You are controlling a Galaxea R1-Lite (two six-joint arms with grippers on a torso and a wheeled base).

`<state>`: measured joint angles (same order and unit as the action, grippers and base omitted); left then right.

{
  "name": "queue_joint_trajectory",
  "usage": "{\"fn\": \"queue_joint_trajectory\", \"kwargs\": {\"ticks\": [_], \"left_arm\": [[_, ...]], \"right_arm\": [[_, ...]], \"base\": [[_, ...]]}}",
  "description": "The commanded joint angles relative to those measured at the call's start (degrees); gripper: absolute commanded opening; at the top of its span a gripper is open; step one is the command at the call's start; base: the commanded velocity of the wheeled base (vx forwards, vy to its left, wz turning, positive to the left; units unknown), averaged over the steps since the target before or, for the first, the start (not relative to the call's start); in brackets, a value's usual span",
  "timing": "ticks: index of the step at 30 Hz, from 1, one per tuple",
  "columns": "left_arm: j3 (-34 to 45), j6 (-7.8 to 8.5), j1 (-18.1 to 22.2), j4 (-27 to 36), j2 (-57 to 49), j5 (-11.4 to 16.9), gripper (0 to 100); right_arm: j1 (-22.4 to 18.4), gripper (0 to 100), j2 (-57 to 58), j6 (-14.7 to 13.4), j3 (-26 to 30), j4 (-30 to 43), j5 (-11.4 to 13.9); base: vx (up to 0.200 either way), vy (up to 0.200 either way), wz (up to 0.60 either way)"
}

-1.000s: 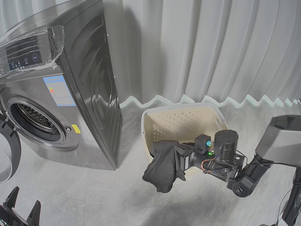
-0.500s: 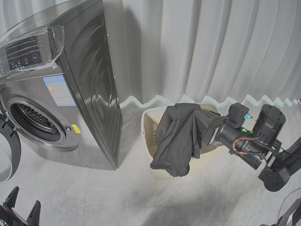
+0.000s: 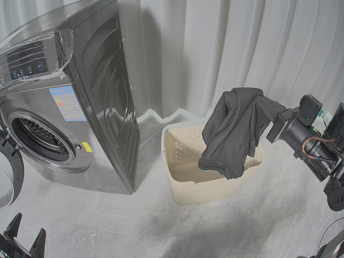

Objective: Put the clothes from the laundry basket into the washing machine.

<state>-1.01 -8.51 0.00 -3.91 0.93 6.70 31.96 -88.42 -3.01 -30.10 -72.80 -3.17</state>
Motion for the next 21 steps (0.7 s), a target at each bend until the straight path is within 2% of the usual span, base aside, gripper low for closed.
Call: {"fn": "queue_joint_trajectory", "kwargs": {"ticks": [1,7,10,12,15,17,19,21], "left_arm": [[0.92,0.16,0.00,-0.04,-0.93,-0.03,100],[0.92,0.42,0.00,0.13,-0.93,-0.20,100],[0.92,0.51,0.00,0.13,-0.93,-0.29,100],[0.92,1.57,0.00,0.13,-0.93,-0.38,100],[0.92,2.01,0.09,0.13,-0.93,-0.03,100],[0.84,2.01,0.09,0.31,-0.93,-0.99,100],[0.84,2.36,0.09,0.66,-0.93,-4.33,100],[0.75,2.80,0.09,0.75,-0.93,-5.83,100]], "right_arm": [[-0.41,0,1.32,0.11,-0.05,0.03,0.01],[-0.41,0,1.32,0.02,0.22,-0.06,0.09],[-0.24,0,1.06,0.02,0.30,-0.23,0.09],[-0.15,0,0.88,-0.07,0.30,-0.41,0.09],[0.12,0,0.79,-0.07,0.39,-0.50,0.09],[0.20,0,0.88,-0.07,0.57,-0.50,0.09],[0.20,0,1.14,-0.07,0.48,-0.41,0.09],[0.20,0,1.06,-0.07,0.48,-0.41,0.09]], "base": [[-0.200,0.000,0.00],[-0.200,0.000,0.00],[0.000,0.000,0.00],[0.000,0.000,0.00],[0.000,0.000,0.00],[0.000,0.000,0.00],[0.000,0.000,0.00],[0.000,0.000,0.00]]}}
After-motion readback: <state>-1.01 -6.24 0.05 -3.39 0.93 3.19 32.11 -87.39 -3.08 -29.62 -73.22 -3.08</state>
